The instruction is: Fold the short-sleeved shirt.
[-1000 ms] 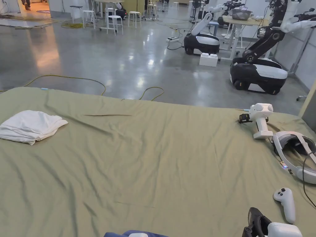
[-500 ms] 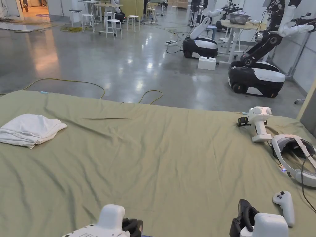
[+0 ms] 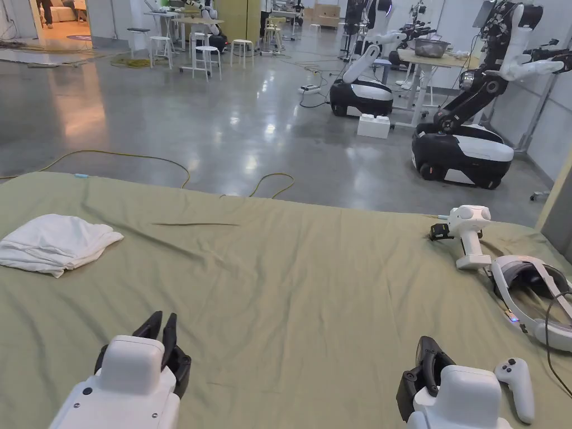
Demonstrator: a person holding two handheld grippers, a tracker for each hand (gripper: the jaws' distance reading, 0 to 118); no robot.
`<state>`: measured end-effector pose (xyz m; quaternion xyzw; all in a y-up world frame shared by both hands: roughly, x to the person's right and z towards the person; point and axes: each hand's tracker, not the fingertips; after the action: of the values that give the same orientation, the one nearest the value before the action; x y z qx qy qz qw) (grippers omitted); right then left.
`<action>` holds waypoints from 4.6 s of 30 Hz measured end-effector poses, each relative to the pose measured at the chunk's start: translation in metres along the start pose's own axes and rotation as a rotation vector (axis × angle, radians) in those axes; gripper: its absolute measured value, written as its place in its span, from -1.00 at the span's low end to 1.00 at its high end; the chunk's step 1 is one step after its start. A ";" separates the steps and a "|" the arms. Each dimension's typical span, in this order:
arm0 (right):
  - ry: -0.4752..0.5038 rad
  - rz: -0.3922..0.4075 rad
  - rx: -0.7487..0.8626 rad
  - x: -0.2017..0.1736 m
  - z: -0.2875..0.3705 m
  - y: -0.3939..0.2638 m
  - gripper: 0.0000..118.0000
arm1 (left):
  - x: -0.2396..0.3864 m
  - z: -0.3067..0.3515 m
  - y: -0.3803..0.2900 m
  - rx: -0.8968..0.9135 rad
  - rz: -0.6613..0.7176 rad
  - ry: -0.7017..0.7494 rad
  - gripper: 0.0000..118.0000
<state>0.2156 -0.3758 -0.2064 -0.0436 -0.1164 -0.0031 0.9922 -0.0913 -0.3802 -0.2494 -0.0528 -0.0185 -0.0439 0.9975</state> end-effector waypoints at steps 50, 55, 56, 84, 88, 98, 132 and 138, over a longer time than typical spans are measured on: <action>0.280 0.090 -0.651 -0.087 -0.010 -0.179 -1.00 | -0.065 -0.097 -0.224 -1.067 0.957 -0.861 0.14; 0.276 0.089 -0.652 -0.085 -0.013 -0.185 -1.00 | -0.054 -0.098 -0.219 -1.059 0.918 -0.864 0.02; 0.275 0.085 -0.652 -0.084 -0.013 -0.185 -1.00 | -0.054 -0.096 -0.216 -1.050 0.881 -0.850 -0.34; 0.136 0.142 -0.208 -0.028 -0.046 -0.008 -1.00 | -0.343 -0.105 -0.086 -0.865 0.863 -0.587 -0.58; 0.113 0.144 -0.170 -0.021 -0.049 0.007 -1.00 | -0.399 -0.103 -0.081 -0.915 0.837 -0.432 -0.58; 0.093 0.103 -0.178 -0.014 -0.053 0.007 -1.00 | -0.432 -0.091 -0.117 -1.017 0.930 -0.174 -0.57; 0.098 0.001 -0.156 -0.002 -0.044 0.003 -1.00 | -0.152 -0.056 0.027 -0.256 0.376 -0.317 -0.04; 0.079 -0.003 -0.133 0.001 -0.045 0.009 -1.00 | -0.049 -0.054 0.032 -0.154 0.085 -0.128 -0.30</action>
<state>0.2270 -0.3711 -0.2501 -0.1092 -0.0769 -0.0143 0.9909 -0.1349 -0.3499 -0.3087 -0.1328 -0.0767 0.0006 0.9882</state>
